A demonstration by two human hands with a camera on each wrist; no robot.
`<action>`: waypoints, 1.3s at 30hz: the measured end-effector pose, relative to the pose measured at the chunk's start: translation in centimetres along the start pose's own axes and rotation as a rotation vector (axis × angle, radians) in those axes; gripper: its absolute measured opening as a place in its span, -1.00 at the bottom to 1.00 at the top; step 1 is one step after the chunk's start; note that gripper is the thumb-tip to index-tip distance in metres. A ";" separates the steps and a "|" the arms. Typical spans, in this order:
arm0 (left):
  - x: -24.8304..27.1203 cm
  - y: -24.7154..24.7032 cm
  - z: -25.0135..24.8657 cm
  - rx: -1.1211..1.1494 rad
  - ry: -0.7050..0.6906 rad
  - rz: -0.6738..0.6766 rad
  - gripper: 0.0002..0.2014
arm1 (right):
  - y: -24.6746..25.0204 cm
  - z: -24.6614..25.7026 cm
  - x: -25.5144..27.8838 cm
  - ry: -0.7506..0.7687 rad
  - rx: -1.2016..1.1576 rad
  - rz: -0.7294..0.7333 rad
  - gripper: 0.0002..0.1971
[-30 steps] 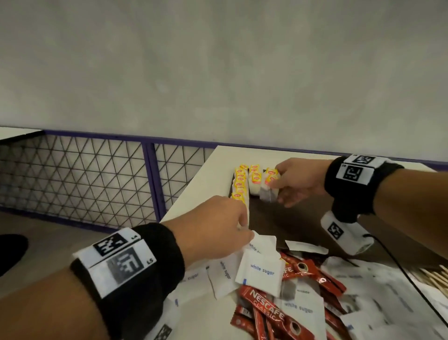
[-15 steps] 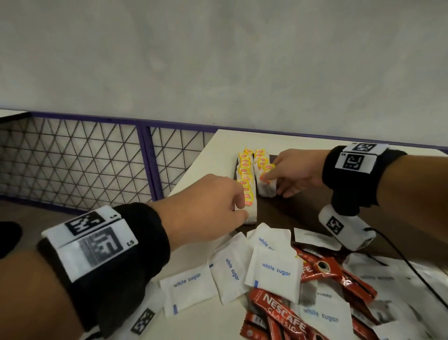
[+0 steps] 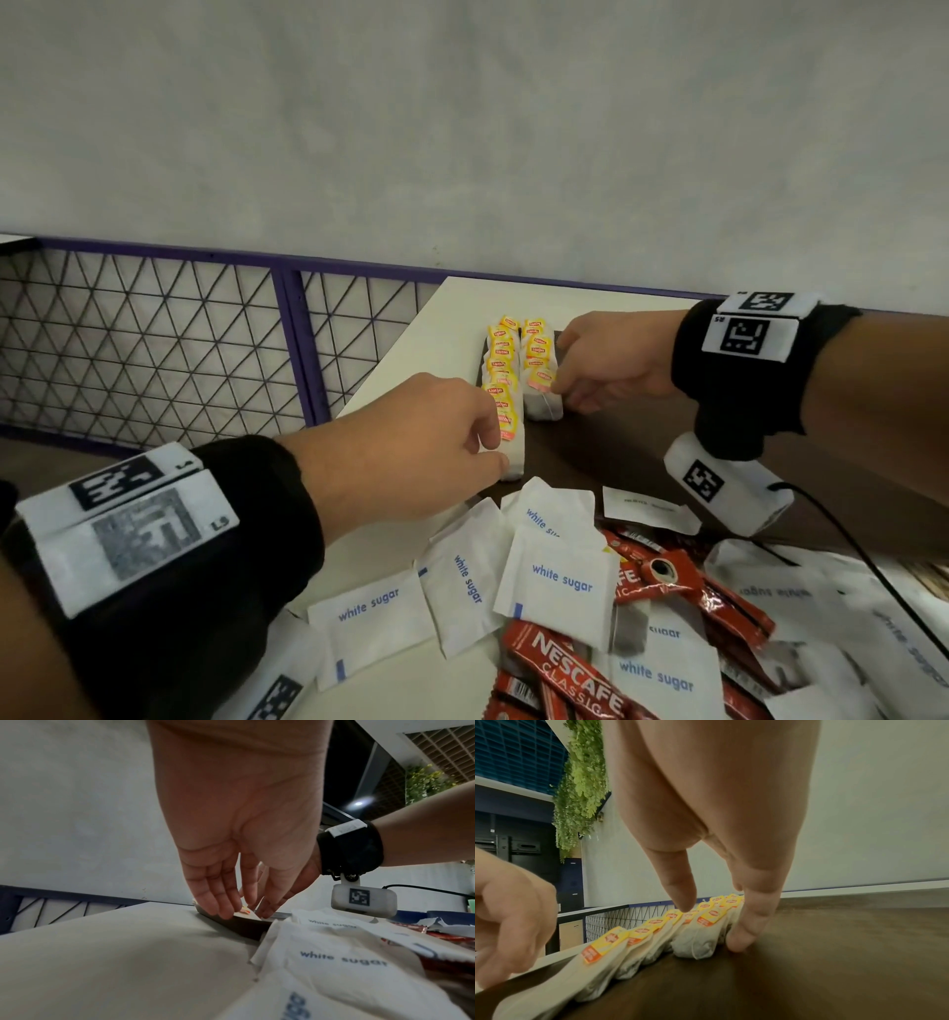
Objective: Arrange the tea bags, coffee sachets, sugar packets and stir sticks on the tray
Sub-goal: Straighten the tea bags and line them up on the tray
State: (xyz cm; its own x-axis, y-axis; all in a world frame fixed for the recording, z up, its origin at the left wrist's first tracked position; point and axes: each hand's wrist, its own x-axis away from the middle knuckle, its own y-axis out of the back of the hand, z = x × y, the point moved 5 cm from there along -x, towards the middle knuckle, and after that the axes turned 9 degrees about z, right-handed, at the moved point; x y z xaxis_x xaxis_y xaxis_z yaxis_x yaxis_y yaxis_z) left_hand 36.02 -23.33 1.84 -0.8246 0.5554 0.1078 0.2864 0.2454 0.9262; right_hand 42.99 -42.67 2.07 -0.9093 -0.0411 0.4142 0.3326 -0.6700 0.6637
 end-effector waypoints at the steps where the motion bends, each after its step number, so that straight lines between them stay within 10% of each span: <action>1: 0.1 0.0 0.0 -0.003 0.003 0.001 -0.82 | 0.1 -0.2 0.1 -0.016 -0.020 -0.002 -0.80; 22: 0.5 0.9 -0.5 -0.012 0.030 -0.042 -0.84 | -2.3 0.0 2.4 -0.012 -0.122 0.220 -0.72; 32: 0.9 0.5 -1.4 -0.040 0.017 -0.036 -0.85 | -2.1 0.5 2.2 0.054 -0.120 0.111 -0.87; 39: 2.6 -0.9 -6.0 -0.022 -0.103 -0.004 -0.86 | -0.1 0.7 12.3 0.208 -0.287 -0.058 -0.81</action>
State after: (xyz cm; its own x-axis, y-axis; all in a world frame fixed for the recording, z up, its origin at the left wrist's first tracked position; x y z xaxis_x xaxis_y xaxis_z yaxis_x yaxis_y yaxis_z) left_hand 30.64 -26.90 3.43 -0.7705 0.6338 0.0678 0.2718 0.2305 0.9344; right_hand 31.91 -42.56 7.56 -0.9658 -0.1275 0.2258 0.2223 -0.8554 0.4679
